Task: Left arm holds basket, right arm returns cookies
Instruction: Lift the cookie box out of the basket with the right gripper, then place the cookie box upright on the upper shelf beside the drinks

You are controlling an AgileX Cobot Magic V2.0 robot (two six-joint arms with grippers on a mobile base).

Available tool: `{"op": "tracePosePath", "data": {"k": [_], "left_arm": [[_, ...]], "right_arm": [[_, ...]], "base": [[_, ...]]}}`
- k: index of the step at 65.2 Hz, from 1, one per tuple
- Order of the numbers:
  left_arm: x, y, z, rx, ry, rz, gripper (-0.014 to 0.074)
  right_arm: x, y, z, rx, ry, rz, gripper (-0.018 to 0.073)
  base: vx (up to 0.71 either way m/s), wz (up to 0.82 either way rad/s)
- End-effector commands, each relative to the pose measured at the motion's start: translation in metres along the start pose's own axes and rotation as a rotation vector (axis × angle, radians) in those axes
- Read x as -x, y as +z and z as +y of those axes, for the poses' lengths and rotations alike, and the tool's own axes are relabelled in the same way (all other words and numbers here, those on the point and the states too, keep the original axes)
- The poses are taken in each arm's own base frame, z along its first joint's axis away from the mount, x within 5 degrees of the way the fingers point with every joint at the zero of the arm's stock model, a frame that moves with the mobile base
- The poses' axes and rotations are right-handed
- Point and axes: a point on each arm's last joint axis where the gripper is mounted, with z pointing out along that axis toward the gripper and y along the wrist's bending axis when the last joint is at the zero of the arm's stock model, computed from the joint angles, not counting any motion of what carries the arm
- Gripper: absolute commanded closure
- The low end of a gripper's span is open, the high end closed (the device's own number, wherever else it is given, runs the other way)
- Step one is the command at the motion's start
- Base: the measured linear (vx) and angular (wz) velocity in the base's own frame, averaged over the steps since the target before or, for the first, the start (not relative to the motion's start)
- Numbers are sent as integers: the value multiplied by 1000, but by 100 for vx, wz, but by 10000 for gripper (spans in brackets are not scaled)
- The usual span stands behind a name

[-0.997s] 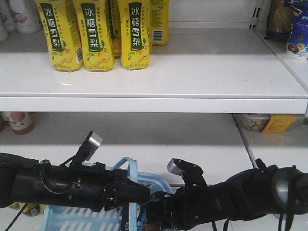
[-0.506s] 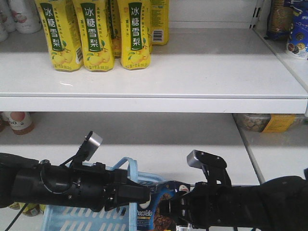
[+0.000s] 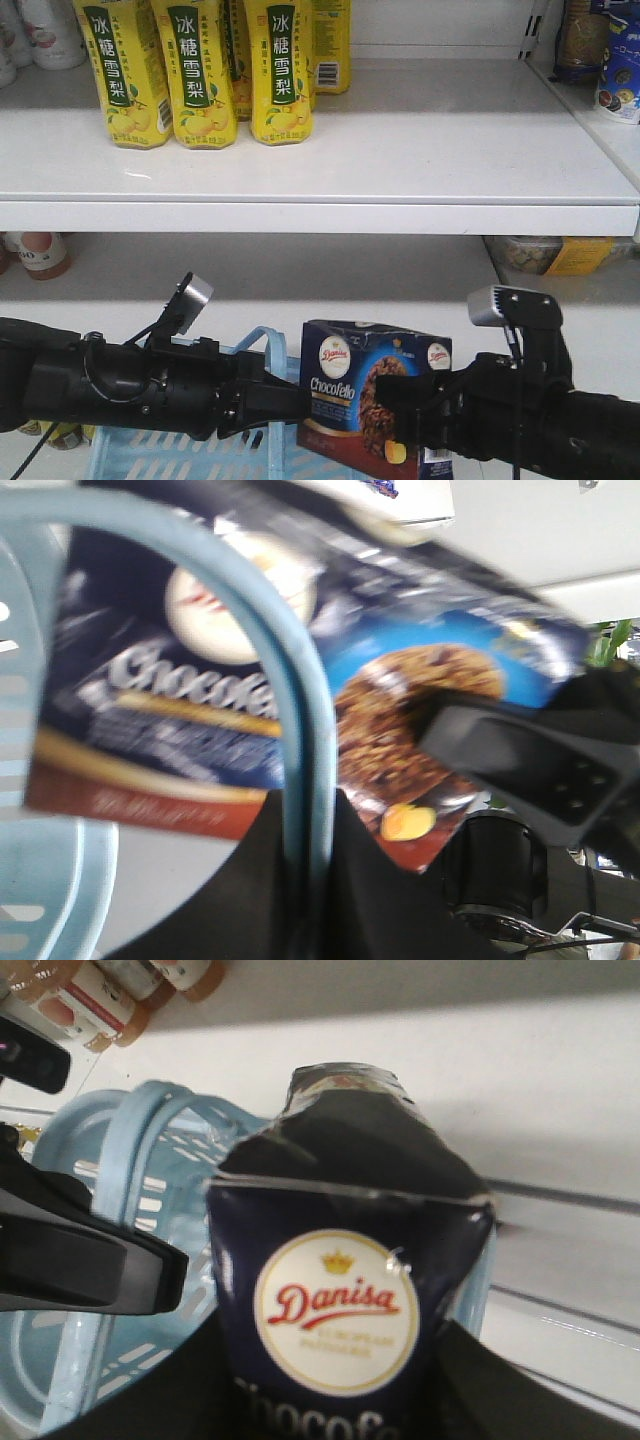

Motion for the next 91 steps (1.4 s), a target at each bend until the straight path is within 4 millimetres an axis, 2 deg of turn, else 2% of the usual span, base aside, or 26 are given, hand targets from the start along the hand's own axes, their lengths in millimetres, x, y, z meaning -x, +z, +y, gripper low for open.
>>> {"op": "tracePosePath", "data": {"k": [1,22,38,48,61,67,74,78,83,91], "left_arm": [[8,-8,-25,-124,20,-62,603],[8,-8,-25,-124,20,-62,603],[8,-8,-25,-124,20,-62,603],[8,-8,-25,-124,20,-62,603],[8,-8,-25,-124,20,-62,603],[8,-8,-25,-124,20,-62,603],[8,-8,-25,-124,20,-62,603],[8,-8,-25,-124,20,-62,603],[8,-8,-25,-124,20,-62,603],[8,-8,-25,-124,20,-62,603]], "right_arm": [[13,-17,7,2,-42,-90,313],[14,-59,20,43,-182,-184,313],[18,-107,37,116,-289,-340,313],[40,-143,56,137,-371,-491,313],[81,-169,74,65,-479,-706,313],[103,-171,76,-6,-510,-823,313],[126,-159,75,-91,-506,-930,313],[136,-146,72,-142,-522,-946,313],[149,-129,62,-222,-512,-942,313],[168,-105,27,-373,-396,-885,313]], "base": [[0,0],[0,0],[0,0],[0,0],[0,0],[0,0],[0,0],[0,0],[0,0],[0,0]]}}
